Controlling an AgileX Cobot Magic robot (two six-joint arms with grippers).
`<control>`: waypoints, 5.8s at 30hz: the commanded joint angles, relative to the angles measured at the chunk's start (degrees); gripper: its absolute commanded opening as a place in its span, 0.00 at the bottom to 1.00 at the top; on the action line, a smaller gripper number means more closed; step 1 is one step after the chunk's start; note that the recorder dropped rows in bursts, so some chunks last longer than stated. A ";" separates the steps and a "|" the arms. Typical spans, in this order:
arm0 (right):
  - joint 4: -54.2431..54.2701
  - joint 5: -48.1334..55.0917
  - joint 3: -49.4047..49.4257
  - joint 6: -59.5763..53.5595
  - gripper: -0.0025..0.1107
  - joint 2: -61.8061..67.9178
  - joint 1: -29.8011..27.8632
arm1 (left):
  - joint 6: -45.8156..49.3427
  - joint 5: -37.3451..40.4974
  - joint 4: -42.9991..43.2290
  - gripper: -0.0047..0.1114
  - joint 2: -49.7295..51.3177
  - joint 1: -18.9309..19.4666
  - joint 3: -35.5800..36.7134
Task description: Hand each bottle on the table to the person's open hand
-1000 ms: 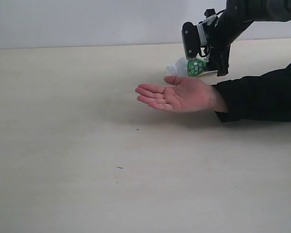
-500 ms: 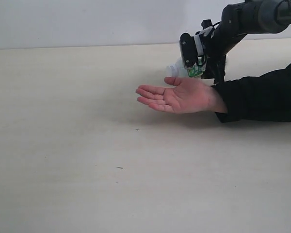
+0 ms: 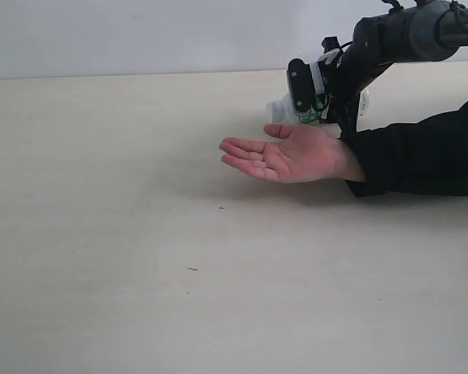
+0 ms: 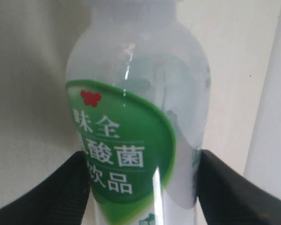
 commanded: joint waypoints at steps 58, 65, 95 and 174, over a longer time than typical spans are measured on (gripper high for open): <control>16.40 44.96 -0.67 77.17 0.02 -24.42 8.49 | 0.85 0.11 -0.06 0.04 -0.42 -0.32 0.39; 9.23 39.92 -0.67 89.30 0.02 -23.94 15.78 | 0.83 0.11 0.05 0.04 -0.42 -0.32 0.39; 3.40 33.56 -0.67 93.86 0.02 -14.31 16.05 | 0.83 0.11 0.05 0.04 -0.42 -0.32 0.39; 9.50 25.11 2.09 81.59 0.02 -37.84 17.13 | 0.83 0.11 0.05 0.04 -0.42 -0.32 0.39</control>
